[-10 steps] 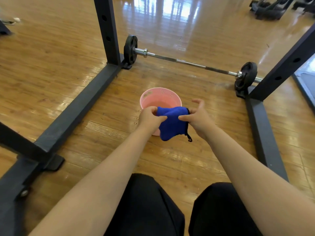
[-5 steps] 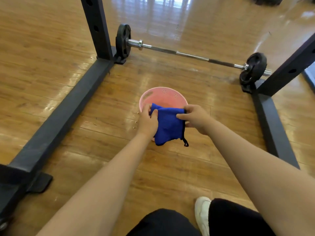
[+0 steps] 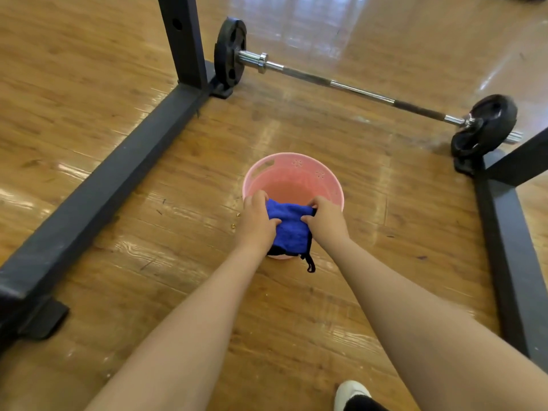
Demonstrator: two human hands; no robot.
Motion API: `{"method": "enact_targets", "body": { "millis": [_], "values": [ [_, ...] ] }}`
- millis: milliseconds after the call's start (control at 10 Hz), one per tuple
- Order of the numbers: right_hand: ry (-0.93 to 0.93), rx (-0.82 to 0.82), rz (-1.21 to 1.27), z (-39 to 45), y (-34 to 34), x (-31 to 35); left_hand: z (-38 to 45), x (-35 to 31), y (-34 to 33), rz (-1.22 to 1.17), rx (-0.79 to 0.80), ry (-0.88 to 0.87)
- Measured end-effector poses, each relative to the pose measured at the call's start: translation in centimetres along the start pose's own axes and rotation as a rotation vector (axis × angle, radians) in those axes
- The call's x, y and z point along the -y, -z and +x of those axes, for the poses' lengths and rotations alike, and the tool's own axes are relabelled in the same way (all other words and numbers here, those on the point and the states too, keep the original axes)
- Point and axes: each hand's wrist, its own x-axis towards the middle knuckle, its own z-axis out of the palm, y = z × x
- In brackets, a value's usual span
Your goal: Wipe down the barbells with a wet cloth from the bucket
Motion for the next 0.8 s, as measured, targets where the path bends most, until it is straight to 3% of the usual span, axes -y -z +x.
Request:
{"method": "enact_targets", "body": {
  "millis": [200,300,400,500,600,700,800],
  "values": [
    [0.167,0.028,0.002,-1.5,-1.3,-1.2,-2.4,3.2,-0.6,0.128,-0.005,-0.173],
    [0.277,0.01,-0.327,-1.9,-2.0,-1.5,-2.7,4.1,-0.6,0.391,0.02,-0.207],
    [0.373,0.023,-0.491,-2.7,-2.0,-1.1,-2.0,2.8,-0.3,0.623,0.044,-0.196],
    [0.392,0.148,-0.654,-4.0,-1.8,-0.6,-2.1,1.7,-0.1,0.625,0.128,-0.137],
    [0.307,0.03,-0.495,-5.1,-0.7,0.7,-3.1,1.4,0.7,0.476,0.05,-0.119],
    [0.229,-0.026,-0.158,-6.4,0.4,2.8,-4.6,1.2,2.0,0.17,-0.019,-0.072],
    [0.211,-0.012,0.098,-8.8,1.1,6.2,-6.3,0.1,3.9,-0.015,-0.094,-0.011]
  ]
}}
